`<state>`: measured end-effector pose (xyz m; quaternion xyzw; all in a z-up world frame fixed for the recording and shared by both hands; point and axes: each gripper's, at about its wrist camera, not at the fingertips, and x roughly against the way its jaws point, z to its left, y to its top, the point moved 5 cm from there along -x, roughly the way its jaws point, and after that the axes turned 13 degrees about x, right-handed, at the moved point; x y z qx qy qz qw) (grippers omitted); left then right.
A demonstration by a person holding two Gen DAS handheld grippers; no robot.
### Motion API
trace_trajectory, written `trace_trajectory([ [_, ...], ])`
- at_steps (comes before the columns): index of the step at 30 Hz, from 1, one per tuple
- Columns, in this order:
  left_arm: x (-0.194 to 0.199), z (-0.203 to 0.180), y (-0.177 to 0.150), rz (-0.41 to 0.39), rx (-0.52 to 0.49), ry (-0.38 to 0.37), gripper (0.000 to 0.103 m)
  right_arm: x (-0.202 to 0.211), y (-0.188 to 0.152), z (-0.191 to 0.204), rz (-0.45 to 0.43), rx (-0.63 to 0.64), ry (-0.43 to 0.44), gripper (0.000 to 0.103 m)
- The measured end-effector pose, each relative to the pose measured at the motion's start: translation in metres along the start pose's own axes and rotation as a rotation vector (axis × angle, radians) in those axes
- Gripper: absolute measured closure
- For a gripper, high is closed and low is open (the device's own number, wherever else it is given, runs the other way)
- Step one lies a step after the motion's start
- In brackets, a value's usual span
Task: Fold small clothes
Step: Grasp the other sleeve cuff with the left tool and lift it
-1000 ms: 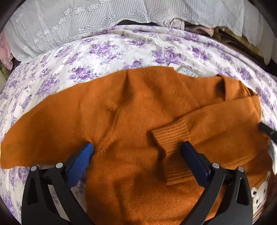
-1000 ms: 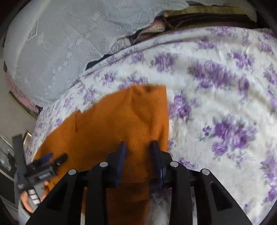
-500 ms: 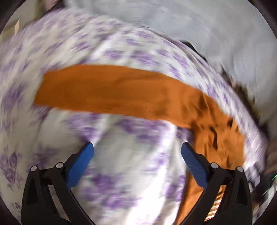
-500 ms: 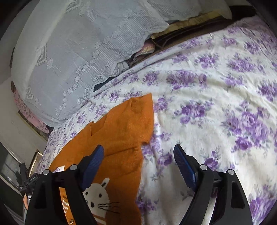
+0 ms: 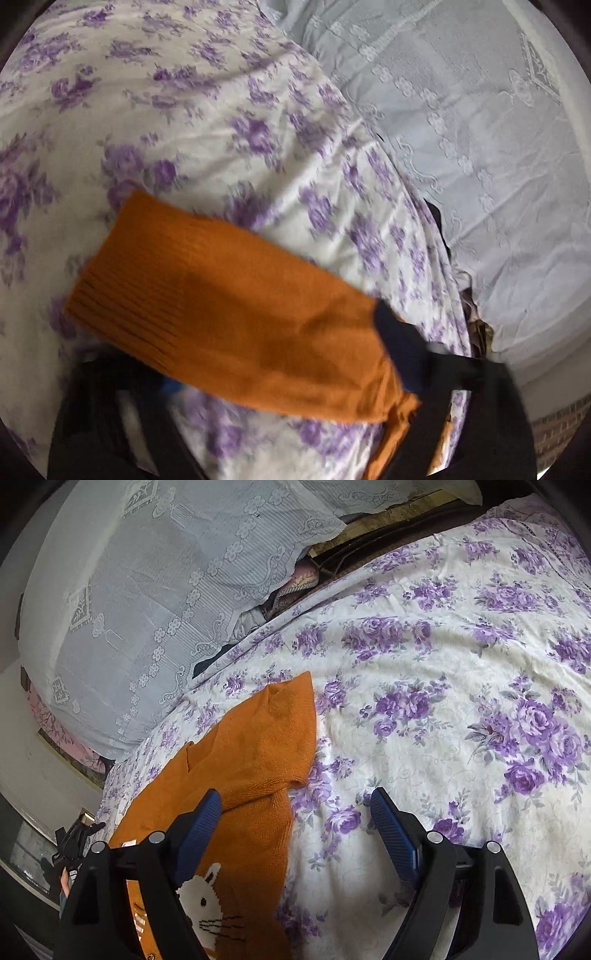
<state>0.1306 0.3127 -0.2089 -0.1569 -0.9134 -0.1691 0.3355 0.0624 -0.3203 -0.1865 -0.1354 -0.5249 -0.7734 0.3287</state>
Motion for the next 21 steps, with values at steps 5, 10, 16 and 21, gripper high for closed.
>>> trace_trajectory([
  [5, 0.003, 0.011, 0.006, 0.003, 0.006, 0.022, 0.089, -0.001, 0.0, 0.0, -0.007, -0.004, 0.003, 0.02],
  [10, 0.016, -0.009, -0.003, 0.0, -0.101, 0.027, 0.092, -0.001, 0.0, -0.001, -0.006, -0.005, 0.003, 0.02],
  [16, 0.031, -0.047, -0.025, -0.002, -0.261, 0.051, 0.092, -0.003, 0.0, -0.001, -0.003, -0.004, 0.001, 0.02],
  [21, 0.043, -0.078, -0.042, -0.014, -0.375, 0.051, 0.093, -0.003, 0.0, 0.0, -0.003, -0.005, 0.0, 0.02],
])
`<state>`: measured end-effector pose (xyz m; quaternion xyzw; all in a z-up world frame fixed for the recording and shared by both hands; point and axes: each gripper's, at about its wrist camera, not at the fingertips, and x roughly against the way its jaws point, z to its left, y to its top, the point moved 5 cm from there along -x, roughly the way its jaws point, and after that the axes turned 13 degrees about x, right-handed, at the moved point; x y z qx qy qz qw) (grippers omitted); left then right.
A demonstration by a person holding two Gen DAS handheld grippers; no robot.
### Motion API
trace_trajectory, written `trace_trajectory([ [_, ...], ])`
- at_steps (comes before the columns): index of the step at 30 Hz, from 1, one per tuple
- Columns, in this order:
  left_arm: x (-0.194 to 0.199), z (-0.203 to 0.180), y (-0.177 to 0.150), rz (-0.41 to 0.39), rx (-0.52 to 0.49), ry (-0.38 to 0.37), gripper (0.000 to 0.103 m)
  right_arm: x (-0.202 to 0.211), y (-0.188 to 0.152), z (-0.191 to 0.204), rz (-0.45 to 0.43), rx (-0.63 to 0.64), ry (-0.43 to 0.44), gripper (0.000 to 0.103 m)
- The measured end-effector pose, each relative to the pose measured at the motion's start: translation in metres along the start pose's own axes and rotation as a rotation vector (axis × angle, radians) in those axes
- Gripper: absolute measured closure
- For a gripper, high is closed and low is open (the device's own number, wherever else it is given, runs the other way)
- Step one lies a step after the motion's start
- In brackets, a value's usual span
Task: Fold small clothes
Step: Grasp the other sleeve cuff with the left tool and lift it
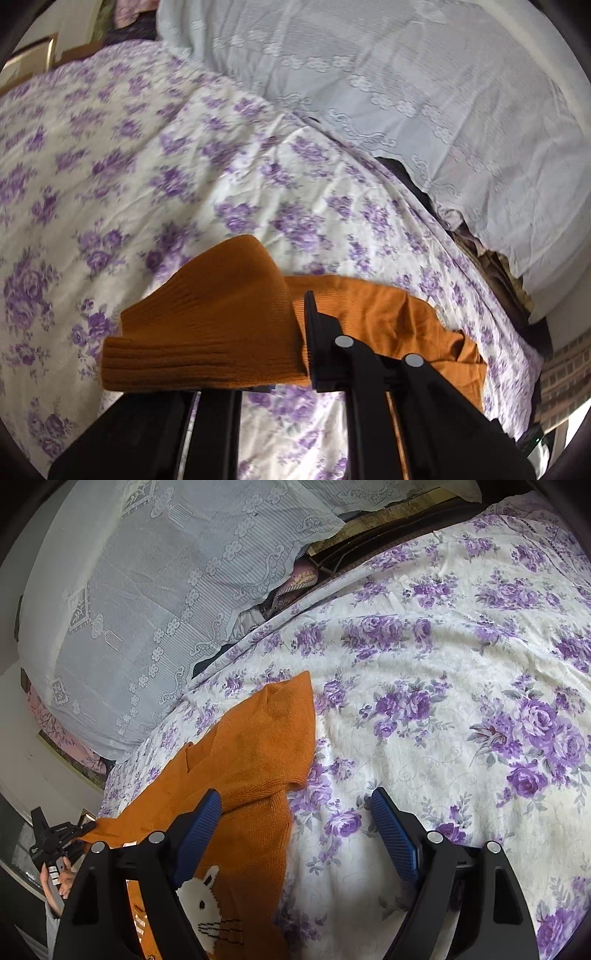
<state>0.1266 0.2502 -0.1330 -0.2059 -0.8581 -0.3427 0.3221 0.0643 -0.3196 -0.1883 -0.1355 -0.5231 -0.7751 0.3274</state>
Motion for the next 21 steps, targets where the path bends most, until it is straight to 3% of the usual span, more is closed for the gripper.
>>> trace_trajectory([
  [21, 0.008, -0.15, -0.049, -0.028, -0.342, -0.003, 0.093, -0.004, -0.001, 0.001, 0.003, -0.002, 0.001, 0.019],
])
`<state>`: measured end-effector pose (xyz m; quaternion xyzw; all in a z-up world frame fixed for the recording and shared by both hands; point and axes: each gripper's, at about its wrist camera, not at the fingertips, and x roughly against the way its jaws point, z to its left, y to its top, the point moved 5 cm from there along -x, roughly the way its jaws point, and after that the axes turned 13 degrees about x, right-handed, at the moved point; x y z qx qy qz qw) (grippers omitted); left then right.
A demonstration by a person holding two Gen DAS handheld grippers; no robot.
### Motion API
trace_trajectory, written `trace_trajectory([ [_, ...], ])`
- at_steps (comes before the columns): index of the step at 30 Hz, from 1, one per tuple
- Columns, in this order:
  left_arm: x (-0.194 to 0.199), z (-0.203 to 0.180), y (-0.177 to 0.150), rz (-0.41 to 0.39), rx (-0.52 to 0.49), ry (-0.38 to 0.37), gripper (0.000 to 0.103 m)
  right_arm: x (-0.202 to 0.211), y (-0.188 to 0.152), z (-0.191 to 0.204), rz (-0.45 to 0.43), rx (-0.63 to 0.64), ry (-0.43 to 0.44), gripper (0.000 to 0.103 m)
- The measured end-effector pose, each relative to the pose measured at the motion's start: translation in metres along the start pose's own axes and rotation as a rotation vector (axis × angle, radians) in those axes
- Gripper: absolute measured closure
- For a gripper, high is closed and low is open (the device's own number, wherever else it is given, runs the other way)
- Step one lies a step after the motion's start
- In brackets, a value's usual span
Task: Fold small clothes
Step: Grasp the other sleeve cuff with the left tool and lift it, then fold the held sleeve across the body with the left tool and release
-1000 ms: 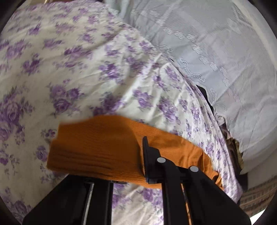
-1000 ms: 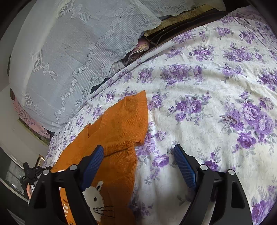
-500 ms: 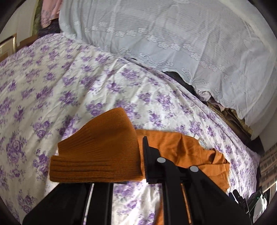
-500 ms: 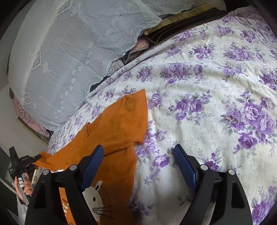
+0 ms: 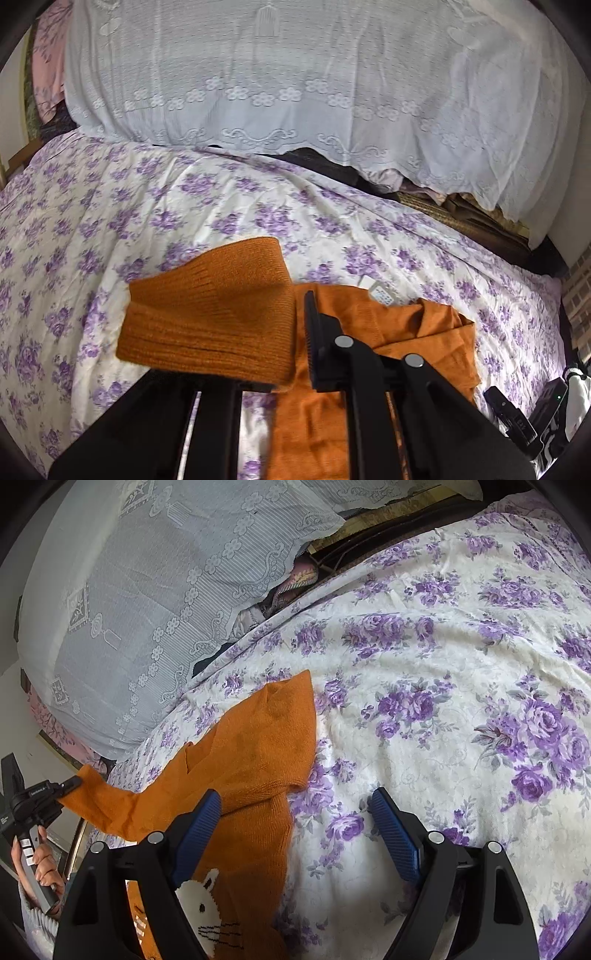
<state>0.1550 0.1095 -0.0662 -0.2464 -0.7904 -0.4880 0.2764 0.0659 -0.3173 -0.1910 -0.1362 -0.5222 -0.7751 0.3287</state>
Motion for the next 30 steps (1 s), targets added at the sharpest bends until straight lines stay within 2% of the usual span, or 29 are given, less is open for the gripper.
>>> trace_trajectory([
  [11, -0.027, -0.078, -0.03, 0.051, -0.09, -0.046, 0.093, -0.002, 0.002, 0.0, 0.002, 0.001, 0.0, 0.018],
  [21, -0.078, -0.142, -0.085, 0.159, -0.158, -0.089, 0.093, -0.004, 0.005, -0.001, -0.005, -0.018, 0.016, 0.018],
  [28, -0.117, -0.164, -0.127, 0.248, -0.217, -0.073, 0.093, -0.004, 0.006, -0.003, -0.012, -0.032, 0.027, 0.018],
  [30, -0.121, -0.162, -0.134, 0.272, -0.221, -0.067, 0.088, -0.004, 0.005, -0.003, -0.015, -0.036, 0.031, 0.018],
])
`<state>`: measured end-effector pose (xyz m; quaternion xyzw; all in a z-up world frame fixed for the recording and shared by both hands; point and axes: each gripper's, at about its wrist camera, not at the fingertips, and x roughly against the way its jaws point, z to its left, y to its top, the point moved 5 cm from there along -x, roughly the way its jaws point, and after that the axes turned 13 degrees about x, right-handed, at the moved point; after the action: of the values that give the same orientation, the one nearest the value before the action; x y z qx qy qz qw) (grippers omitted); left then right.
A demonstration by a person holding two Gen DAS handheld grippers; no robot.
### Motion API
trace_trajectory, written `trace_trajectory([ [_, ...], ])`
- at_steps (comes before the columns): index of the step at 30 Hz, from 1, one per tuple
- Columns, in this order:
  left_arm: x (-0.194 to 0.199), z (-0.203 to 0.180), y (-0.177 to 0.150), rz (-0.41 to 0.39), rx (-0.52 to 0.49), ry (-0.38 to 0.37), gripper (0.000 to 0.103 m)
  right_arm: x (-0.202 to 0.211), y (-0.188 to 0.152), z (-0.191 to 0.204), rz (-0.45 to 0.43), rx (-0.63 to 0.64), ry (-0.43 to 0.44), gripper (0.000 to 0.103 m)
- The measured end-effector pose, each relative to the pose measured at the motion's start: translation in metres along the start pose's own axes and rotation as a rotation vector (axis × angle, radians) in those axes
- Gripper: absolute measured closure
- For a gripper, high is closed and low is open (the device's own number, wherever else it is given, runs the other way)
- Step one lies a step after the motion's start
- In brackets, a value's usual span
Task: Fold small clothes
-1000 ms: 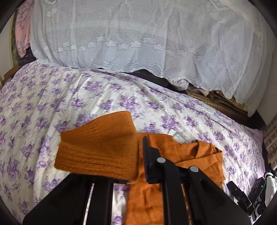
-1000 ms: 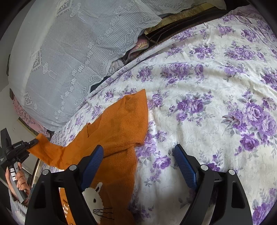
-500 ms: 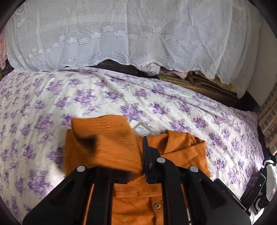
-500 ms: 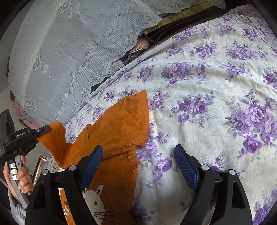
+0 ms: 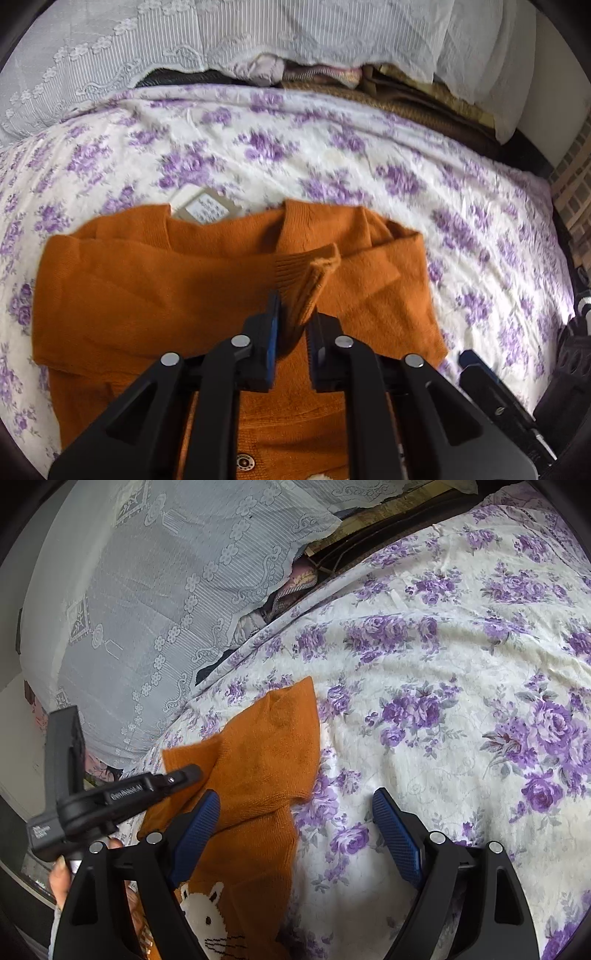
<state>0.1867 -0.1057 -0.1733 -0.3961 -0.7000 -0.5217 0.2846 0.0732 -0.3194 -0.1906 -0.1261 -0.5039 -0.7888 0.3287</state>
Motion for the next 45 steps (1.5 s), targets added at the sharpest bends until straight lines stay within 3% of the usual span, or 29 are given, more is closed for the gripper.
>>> trace_trajectory([
  [1, 0.001, 0.002, -0.001, 0.006, 0.001, -0.007, 0.081, 0.0, 0.0, 0.0, -0.001, -0.002, 0.002, 0.018],
  [5, 0.026, 0.015, -0.001, -0.032, 0.005, -0.039, 0.028, 0.0, 0.001, -0.001, -0.006, -0.009, 0.01, 0.018],
  [8, 0.06, 0.037, 0.001, -0.098, 0.003, -0.047, 0.011, 0.004, 0.002, -0.002, -0.021, -0.023, 0.028, 0.018],
  [10, 0.079, 0.061, 0.004, -0.129, 0.02, -0.035, 0.01, 0.009, 0.005, -0.003, -0.046, -0.043, 0.047, 0.019],
  [13, 0.099, 0.113, 0.011, -0.177, 0.086, 0.043, 0.009, 0.019, 0.012, 0.003, -0.073, -0.07, 0.115, 0.024],
  [17, 0.1, 0.182, 0.016, -0.167, 0.245, 0.109, 0.009, 0.006, 0.018, 0.039, -0.002, -0.061, 0.258, 0.031],
  [20, 0.086, 0.217, 0.018, -0.139, 0.333, 0.13, 0.009, -0.026, 0.022, 0.062, 0.088, -0.057, 0.258, 0.041],
  [22, 0.078, 0.224, 0.018, -0.133, 0.335, 0.155, 0.009, -0.051, 0.024, 0.069, 0.14, -0.077, 0.251, 0.048],
  [24, 0.065, 0.227, 0.019, -0.124, 0.303, 0.193, 0.009, -0.079, 0.019, 0.071, 0.217, -0.084, 0.184, 0.053],
  [26, 0.048, 0.226, 0.019, -0.105, 0.258, 0.253, 0.009, -0.097, 0.014, 0.074, 0.246, -0.069, 0.139, 0.067],
  [27, 0.041, 0.228, 0.017, -0.096, 0.242, 0.282, 0.009, -0.1, 0.014, 0.076, 0.247, -0.043, 0.114, 0.07],
  [29, 0.029, 0.23, 0.014, -0.104, 0.206, 0.34, 0.005, -0.099, 0.017, 0.084, 0.23, 0.013, 0.093, 0.097],
  [33, 0.035, 0.219, 0.006, -0.133, 0.127, 0.375, 0.005, -0.076, 0.032, 0.079, 0.128, 0.073, 0.069, 0.098],
  [35, 0.033, 0.219, 0.003, -0.134, 0.119, 0.41, 0.004, -0.076, 0.032, 0.058, 0.142, 0.079, -0.034, 0.102],
  [36, 0.03, 0.219, 0.002, -0.129, 0.117, 0.418, 0.004, -0.085, 0.029, 0.046, 0.183, 0.066, -0.045, 0.103],
  [38, 0.031, 0.221, 0.004, -0.125, 0.124, 0.413, 0.004, -0.083, 0.026, 0.032, 0.177, -0.016, 0.028, 0.103],
  [39, 0.034, 0.221, 0.004, -0.121, 0.13, 0.408, 0.004, -0.078, 0.029, 0.03, 0.159, -0.027, 0.018, 0.103],
  [40, 0.042, 0.222, 0.006, -0.122, 0.152, 0.392, 0.004, -0.068, 0.033, 0.03, 0.123, -0.019, -0.004, 0.097],
  [42, 0.059, 0.221, 0.013, -0.161, 0.205, 0.341, 0.004, -0.051, 0.047, 0.045, 0.051, 0.052, -0.018, 0.097],
  [45, 0.073, 0.206, 0.029, -0.206, 0.209, 0.246, 0.004, -0.056, 0.053, 0.082, 0.07, 0.137, 0.077, 0.097],
])
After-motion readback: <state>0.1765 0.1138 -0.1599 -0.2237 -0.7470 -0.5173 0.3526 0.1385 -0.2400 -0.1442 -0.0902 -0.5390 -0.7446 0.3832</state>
